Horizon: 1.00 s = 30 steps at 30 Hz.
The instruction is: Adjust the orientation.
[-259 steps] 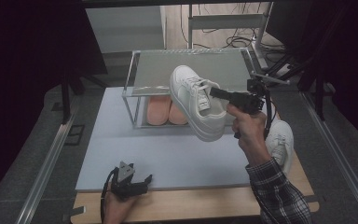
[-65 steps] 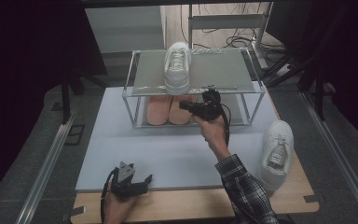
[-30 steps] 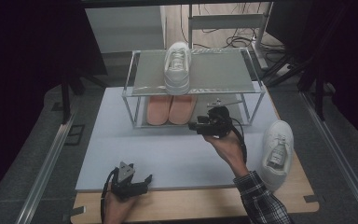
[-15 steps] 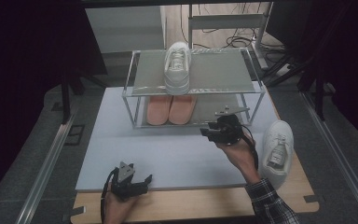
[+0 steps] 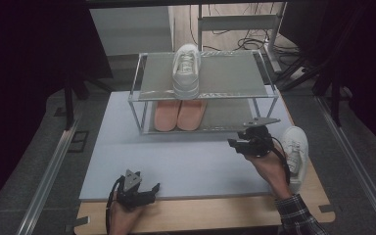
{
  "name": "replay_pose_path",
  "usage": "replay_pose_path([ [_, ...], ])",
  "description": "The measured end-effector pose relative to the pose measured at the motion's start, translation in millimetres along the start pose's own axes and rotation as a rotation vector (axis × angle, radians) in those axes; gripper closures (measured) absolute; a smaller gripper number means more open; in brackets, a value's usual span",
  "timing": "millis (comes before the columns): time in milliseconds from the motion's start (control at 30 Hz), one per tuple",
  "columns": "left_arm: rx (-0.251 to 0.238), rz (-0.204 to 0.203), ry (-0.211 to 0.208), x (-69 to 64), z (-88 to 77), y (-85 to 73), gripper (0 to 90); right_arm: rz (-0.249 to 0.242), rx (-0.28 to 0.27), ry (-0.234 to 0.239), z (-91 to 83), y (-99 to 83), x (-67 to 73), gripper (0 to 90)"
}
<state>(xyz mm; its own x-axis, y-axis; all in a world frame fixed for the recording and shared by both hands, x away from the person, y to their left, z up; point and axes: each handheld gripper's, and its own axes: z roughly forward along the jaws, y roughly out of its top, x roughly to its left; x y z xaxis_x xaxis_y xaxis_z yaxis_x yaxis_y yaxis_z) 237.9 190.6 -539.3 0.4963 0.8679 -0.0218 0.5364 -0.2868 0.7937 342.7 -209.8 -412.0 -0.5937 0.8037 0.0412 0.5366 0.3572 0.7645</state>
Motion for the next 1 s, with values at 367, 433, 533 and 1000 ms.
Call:
replay_pose_path([
  [367,0.0,-0.001,-0.001,-0.1,0.0,0.0,13.6,0.076,-0.003,-0.115,-29.1,-25.2,-34.1,52.9],
  [433,0.0,-0.001,0.0,-0.1,0.0,0.0,13.6,0.085,0.007,-0.138,-33.3,-28.3,-40.2,54.5],
  [533,0.0,-0.002,-0.001,-0.1,0.0,0.0,13.6,0.105,0.013,-0.162,-39.2,-33.6,-49.3,58.6],
  [1000,0.0,-0.002,-0.001,-0.1,0.1,0.0,13.6,0.213,0.001,-0.264,-72.4,-51.2,-92.6,87.6],
])
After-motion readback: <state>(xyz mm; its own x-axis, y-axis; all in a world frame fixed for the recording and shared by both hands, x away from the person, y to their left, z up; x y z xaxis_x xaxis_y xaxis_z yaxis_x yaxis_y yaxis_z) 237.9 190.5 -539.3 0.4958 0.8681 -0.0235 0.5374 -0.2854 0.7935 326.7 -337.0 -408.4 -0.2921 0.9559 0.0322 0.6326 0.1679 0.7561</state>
